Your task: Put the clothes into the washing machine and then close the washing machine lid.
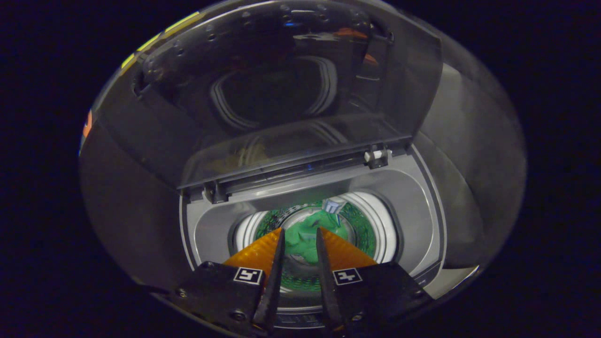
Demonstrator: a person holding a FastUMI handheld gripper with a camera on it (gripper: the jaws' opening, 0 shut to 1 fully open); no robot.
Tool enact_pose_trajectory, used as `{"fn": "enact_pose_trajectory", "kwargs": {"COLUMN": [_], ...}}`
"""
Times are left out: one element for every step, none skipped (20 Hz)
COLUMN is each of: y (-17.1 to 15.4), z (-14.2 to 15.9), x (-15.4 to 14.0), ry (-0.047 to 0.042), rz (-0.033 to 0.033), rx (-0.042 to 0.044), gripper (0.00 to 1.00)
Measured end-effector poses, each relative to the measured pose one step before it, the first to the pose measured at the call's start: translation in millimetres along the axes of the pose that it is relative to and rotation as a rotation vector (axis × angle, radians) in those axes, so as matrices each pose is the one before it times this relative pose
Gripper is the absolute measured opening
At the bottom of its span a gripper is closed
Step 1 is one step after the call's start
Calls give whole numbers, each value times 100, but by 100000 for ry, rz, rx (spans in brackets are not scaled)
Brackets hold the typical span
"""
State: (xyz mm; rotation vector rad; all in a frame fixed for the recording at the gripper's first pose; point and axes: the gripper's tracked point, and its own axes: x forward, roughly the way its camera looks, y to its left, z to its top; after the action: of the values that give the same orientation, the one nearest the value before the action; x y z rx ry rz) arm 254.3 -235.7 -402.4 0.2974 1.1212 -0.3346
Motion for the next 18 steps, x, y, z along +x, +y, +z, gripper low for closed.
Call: {"fn": "enact_pose_trajectory", "kwargs": {"y": [-31, 78, 87, -25, 78, 64, -2, 86, 192, 143, 283, 180, 328, 307, 366, 353, 304, 222], "z": [238, 194, 315, 434, 503, 803, 948, 885, 1077, 1152, 1341, 1368, 1566, 1571, 1667, 1460, 1363, 1194], "x": [-362, -745, -931, -1010, -996, -1359, -810, -1251, -1020, -1043, -844, -873, -585, -415, -373, -57, 61, -62], "ry": [-1502, -1569, -1622, -1715, -1754, -1638, -2085, -2087, -2340, -2325, -2234, -2349, -2612, -2442, -2816, -3040, -2358, -2160], "rz": [-67, 500, 644, 416, 461, -6, -209, -75, 451, 518, 1058, 774, 1231, 1333, 1017, 953, 415, 405], "rx": [-1239, -1349, -1507, -1775, -1908, -2080, -1891, -1601, -1028, -722, -545, -615, -1136, -1370, -912, -1010, -1666, -1867], "gripper": [41, 41, 41, 41, 41, 42, 53, 54, 54, 54, 54, 54, 54, 54, 53, 53, 54, 54]}}
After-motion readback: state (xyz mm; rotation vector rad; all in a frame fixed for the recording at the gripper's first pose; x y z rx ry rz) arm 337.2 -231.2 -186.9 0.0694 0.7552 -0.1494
